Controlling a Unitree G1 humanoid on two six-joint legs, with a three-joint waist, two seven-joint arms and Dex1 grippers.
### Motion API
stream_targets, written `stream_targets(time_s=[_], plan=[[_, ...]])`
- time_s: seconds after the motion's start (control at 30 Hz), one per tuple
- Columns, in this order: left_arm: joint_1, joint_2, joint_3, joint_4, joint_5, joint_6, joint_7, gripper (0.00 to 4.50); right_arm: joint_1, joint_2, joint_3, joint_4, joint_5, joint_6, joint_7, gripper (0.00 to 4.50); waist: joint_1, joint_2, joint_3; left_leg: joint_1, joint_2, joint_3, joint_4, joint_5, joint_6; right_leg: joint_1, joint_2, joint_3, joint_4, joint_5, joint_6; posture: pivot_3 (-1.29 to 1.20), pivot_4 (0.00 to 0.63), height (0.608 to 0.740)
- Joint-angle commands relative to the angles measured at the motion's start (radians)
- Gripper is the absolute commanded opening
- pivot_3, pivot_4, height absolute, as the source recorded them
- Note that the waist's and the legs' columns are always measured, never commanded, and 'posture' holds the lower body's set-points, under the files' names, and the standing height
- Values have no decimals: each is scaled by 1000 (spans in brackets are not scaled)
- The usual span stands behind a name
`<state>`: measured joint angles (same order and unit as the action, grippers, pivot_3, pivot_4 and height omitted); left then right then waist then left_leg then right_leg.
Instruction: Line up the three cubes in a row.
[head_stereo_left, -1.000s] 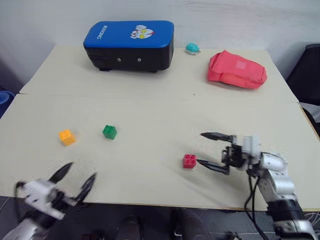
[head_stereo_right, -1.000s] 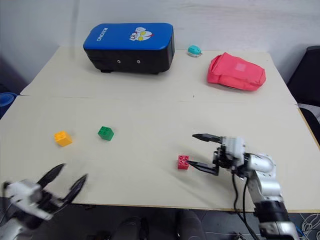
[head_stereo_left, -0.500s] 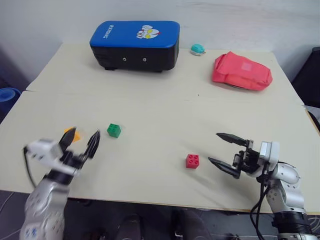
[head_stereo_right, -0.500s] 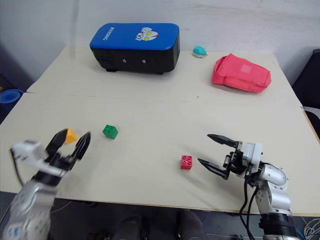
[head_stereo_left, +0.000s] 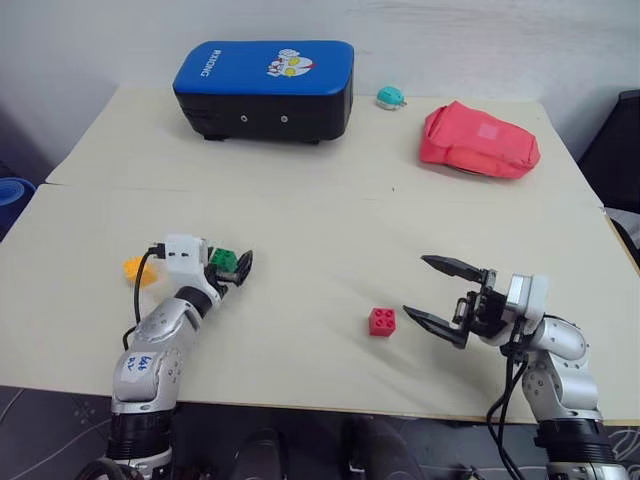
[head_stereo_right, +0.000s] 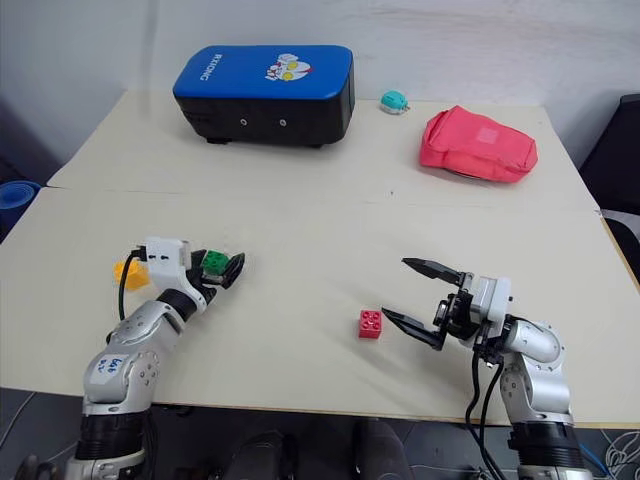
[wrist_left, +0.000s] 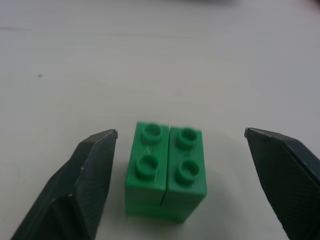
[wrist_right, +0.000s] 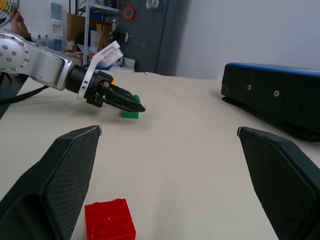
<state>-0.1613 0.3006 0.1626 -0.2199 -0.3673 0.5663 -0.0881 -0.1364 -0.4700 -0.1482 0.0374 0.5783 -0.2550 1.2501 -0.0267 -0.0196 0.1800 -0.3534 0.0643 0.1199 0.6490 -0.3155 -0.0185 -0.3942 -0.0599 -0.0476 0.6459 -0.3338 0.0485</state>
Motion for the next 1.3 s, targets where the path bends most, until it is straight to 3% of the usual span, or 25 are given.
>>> stream_targets(time_s=[0.03,0.2,0.43,0.53,0.6,0.73,0.9,1.3], plan=[[17,8,-6,-48,23,-1,-13,2975,9,0,-12,-39,7,-13,-9,4500,1,0,0,0,0,0,0,0,0,0,0,0,0,0,0,0,150,740],[-23,54,24,9,-1,-102,-154,1474,20,-5,-10,-41,2,-14,-14,4500,1,0,0,0,0,0,0,0,0,0,0,0,0,0,0,0,150,740],[-13,250,-40,-43,-154,-297,-771,1483,70,-51,-35,-95,13,9,-16,4500,0,0,0,-1,0,0,-1,0,-1,-2,0,0,-1,0,-1,0,150,740],[-77,433,-214,23,-76,-375,-1139,1483,163,-136,-84,-144,40,34,44,4500,3,1,1,-1,0,0,-1,0,-1,-1,0,0,-1,-1,-1,0,150,740],[-143,471,-325,99,-21,-413,-1276,1483,217,-177,-105,-155,47,34,76,4500,14,3,1,-1,-1,0,-2,0,-1,-1,0,-1,-2,-1,-2,0,150,740],[-267,356,-460,272,77,-475,-1304,1483,285,-199,-133,-205,48,44,57,4500,25,4,1,0,-1,1,0,-2,6,0,0,0,-2,-1,-1,0,150,740],[-318,242,-504,413,165,-570,-1253,1483,369,-186,-153,-299,44,63,-4,4500,22,3,1,-2,0,1,1,-1,3,-2,2,1,-1,-1,0,0,150,740],[-406,173,-477,586,207,-653,-1221,1483,482,-163,-186,-306,48,-2,5,4500,24,3,1,-1,-1,0,2,-1,7,0,1,0,0,0,2,0,150,740]])
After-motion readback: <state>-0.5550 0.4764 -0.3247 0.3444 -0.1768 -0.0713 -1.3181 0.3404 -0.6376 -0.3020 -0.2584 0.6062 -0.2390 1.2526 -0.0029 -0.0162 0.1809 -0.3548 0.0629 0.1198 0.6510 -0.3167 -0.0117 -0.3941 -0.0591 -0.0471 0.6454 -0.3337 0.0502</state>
